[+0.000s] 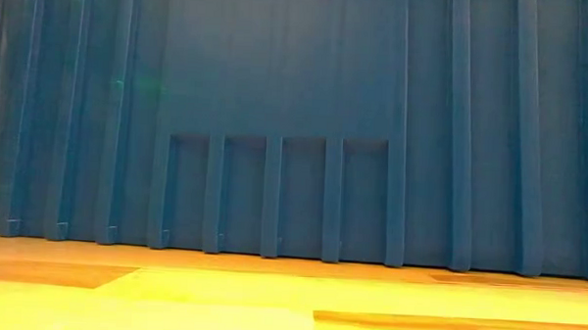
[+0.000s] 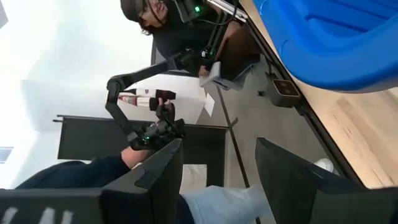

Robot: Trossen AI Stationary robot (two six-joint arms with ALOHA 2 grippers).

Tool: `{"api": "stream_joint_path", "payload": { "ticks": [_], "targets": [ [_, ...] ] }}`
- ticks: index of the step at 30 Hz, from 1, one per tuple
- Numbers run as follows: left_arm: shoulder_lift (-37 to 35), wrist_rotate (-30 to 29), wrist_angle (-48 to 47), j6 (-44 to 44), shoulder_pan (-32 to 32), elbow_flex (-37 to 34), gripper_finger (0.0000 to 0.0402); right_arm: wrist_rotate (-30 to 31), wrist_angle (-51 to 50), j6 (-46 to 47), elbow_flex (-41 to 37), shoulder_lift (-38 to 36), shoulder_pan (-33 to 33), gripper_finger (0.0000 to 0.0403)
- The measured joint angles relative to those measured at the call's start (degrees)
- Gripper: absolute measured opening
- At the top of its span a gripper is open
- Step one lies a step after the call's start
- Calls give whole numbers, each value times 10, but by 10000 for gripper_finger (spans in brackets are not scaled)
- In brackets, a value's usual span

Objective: Pick and place slides into bin
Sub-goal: Put the gray slide into the blue container

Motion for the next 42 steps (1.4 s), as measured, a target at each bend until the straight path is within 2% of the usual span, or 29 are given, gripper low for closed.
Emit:
{"api": "stream_joint_path", "payload": {
  "ticks": [9, 25, 30, 34, 38, 39, 42],
  "targets": [
    [-2, 56, 0, -2, 0, -70, 176, 5, 2, 5, 0, 0, 0, 193],
    [-11, -14, 0, -6, 0, -168, 170, 25, 9, 75, 0, 0, 0, 193],
    [-11, -32, 0, 37, 0, -187, 168, 40, 11, 75, 0, 0, 0, 193],
    [-11, -33, 1, 89, 0, -192, 126, 61, 11, 75, 0, 0, 0, 193],
    [-28, -27, 0, 173, 5, -191, 30, 93, 11, 89, 0, 0, 0, 193],
    [-34, -17, 1, 178, 6, -193, 16, 95, 11, 98, 0, 0, -1, 193],
    [-46, -13, -1, 172, 8, -188, 16, 94, 11, 132, 0, 0, 0, 193]
  ]
}}
